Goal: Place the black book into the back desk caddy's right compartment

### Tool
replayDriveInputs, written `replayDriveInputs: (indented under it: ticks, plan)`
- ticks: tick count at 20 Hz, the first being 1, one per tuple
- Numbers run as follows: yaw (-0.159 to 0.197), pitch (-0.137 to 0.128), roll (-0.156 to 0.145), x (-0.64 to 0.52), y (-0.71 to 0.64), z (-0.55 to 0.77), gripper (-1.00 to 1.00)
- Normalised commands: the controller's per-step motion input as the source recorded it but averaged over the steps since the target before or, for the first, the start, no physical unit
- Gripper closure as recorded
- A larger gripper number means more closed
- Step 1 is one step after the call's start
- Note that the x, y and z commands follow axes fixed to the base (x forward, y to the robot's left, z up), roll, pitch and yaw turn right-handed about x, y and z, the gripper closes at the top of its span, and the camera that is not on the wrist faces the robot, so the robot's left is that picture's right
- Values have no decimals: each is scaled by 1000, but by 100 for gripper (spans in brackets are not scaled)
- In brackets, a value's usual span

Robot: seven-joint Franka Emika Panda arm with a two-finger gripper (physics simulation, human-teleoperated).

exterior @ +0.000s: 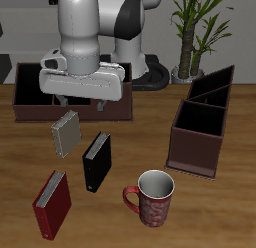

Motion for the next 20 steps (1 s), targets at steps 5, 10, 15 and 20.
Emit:
replayDriveInputs:
  ticks: [5,10,15,20]
  plan:
    - [-14,-1,-4,85,127,-226,-100]
    - [-43,-27,-1,89,-2,-201,-100]
    - [-37,-25,-10,76,40,-272,-100]
    - [-46,-23,0,67,-35,-271,-100]
